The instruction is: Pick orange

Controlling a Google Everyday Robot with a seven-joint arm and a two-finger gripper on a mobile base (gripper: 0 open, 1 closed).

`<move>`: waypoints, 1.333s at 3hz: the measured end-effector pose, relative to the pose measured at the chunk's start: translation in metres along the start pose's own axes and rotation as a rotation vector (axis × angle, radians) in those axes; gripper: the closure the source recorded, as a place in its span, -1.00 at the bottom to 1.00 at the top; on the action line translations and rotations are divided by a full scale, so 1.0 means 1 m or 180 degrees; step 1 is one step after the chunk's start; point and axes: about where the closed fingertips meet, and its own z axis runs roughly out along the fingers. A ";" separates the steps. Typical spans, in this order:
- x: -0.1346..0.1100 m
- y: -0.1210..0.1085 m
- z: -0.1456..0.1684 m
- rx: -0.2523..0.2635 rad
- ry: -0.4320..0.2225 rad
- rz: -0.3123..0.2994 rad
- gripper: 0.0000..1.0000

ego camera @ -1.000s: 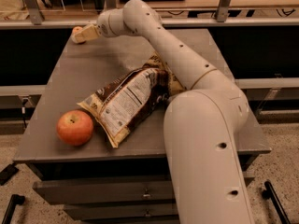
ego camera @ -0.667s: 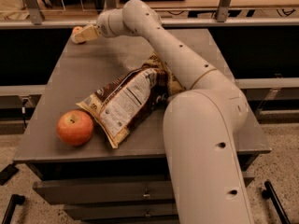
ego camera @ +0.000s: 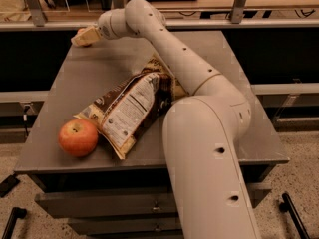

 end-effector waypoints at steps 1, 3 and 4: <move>-0.001 0.000 0.005 -0.0011 0.0009 -0.0042 -1.00; 0.001 -0.001 0.007 0.0011 0.0080 -0.0094 -1.00; 0.005 0.003 0.011 0.0003 0.0166 -0.0151 -1.00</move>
Offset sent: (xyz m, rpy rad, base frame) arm 0.0080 -0.0006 0.0011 -0.0458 -0.0188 -0.0071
